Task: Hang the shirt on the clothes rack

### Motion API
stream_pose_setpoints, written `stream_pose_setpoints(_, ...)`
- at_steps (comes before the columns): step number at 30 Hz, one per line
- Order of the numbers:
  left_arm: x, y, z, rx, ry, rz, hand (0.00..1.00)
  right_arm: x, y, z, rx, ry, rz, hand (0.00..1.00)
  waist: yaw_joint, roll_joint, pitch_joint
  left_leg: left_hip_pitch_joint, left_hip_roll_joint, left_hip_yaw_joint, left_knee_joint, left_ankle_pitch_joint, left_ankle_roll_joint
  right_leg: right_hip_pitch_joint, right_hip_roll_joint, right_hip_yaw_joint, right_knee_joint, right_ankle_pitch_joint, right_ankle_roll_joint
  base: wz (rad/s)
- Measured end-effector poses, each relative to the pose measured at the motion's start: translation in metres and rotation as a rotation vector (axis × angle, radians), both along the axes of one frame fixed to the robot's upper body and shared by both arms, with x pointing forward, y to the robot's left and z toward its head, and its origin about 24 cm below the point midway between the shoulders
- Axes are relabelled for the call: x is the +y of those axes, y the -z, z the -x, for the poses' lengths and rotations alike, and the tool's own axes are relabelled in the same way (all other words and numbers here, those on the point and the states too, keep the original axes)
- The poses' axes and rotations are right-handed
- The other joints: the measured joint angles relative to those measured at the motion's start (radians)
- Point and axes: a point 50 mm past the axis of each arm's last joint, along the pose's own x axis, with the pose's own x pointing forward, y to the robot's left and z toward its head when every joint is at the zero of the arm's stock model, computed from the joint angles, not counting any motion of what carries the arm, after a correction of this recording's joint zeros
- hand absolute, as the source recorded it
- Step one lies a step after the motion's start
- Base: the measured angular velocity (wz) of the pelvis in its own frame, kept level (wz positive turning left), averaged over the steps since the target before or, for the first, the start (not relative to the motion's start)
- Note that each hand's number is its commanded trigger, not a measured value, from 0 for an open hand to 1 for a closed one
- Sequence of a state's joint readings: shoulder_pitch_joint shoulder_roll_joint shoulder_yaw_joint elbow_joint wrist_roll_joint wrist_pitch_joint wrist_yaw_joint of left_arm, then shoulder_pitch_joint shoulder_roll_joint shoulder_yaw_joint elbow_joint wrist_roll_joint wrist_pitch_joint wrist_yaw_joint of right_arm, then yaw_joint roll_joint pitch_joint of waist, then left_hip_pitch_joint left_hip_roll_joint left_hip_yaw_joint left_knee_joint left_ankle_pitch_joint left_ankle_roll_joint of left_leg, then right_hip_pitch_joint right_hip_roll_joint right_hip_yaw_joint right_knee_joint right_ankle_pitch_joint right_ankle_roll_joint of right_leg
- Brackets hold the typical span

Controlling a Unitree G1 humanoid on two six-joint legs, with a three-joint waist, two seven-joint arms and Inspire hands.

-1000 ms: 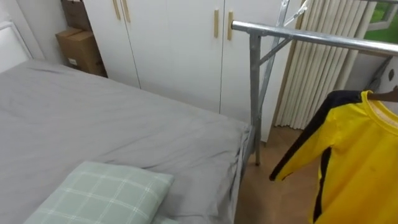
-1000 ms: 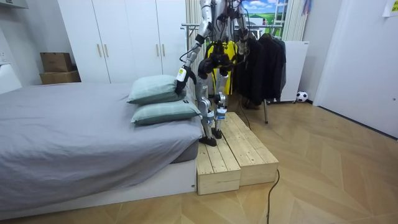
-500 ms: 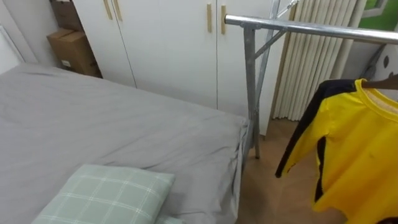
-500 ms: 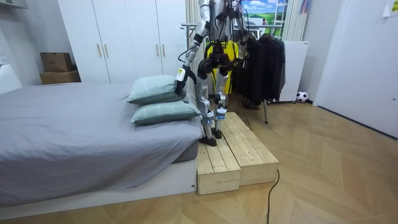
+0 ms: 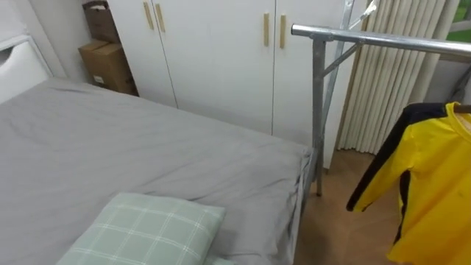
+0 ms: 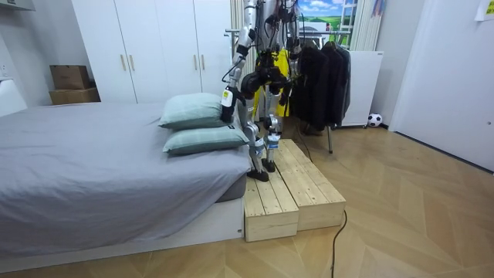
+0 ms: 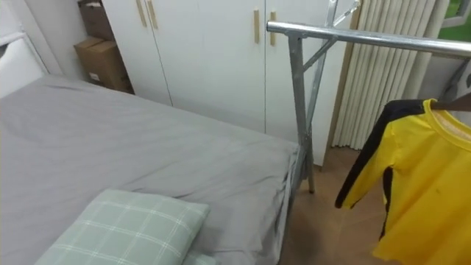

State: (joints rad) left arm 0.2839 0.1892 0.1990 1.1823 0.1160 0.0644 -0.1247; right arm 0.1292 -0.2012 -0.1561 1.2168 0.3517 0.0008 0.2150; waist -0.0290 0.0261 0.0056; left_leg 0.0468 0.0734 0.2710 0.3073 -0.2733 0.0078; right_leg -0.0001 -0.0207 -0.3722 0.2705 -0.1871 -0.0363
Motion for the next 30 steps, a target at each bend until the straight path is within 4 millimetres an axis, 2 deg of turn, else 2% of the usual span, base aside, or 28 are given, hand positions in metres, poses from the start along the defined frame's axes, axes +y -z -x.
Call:
stream_pose_setpoints(4, -0.002, 0.001, -0.001, -0.002, -0.015, 0.004, 0.0, 0.011, 0.004, 0.002, 0.007, -0.02, -0.041, 0.0, -0.014, -0.016, 0.0019, 0.001, -0.016, -0.046, -0.004, 0.002, 0.008, 0.026, -0.011, -0.04, -0.014, -0.002, 0.009, 0.31)
stream_pose_setpoints(10, -0.007, 0.003, 0.008, 0.047, 0.013, -0.005, 0.0, 0.02, 0.007, 0.007, 0.033, -0.034, -0.062, 0.0, -0.004, -0.034, 0.0065, 0.026, -0.021, -0.063, -0.007, -0.009, 0.016, 0.068, -0.012, -0.057, -0.033, 0.001, 0.001, 0.12)
stream_pose_setpoints(12, -0.01, 0.003, 0.009, 0.052, 0.01, -0.011, 0.0, 0.02, 0.007, 0.009, 0.046, -0.033, -0.06, 0.0, 0.008, -0.036, 0.0063, 0.038, -0.027, -0.065, -0.018, -0.009, 0.018, 0.073, -0.014, -0.054, -0.035, 0.0, 0.004, 0.02)
stream_pose_setpoints(16, -0.013, 0.004, 0.011, 0.069, 0.011, -0.017, 0.0, 0.022, 0.009, 0.011, 0.064, -0.004, -0.055, 0.0, 0.009, -0.035, 0.0082, 0.052, -0.032, -0.068, -0.036, -0.009, 0.019, 0.088, -0.012, -0.053, -0.052, 0.002, 0.014, 0.0)
stream_pose_setpoints(27, -0.018, 0.006, 0.01, 0.1, 0.041, -0.052, 0.0, 0.028, 0.011, 0.01, 0.083, 0.003, -0.037, 0.0, 0.007, -0.033, 0.0074, 0.051, -0.034, -0.074, -0.048, -0.009, 0.019, 0.092, -0.007, -0.054, -0.069, 0.003, 0.021, 0.0)
stream_pose_setpoints(30, -0.017, 0.006, 0.01, 0.101, 0.047, -0.06, 0.0, 0.029, 0.011, 0.01, 0.086, 0.003, -0.04, 0.0, 0.003, -0.033, 0.0074, 0.051, -0.037, -0.09, -0.048, -0.009, 0.019, 0.104, -0.005, -0.066, -0.083, 0.003, 0.023, 0.11)
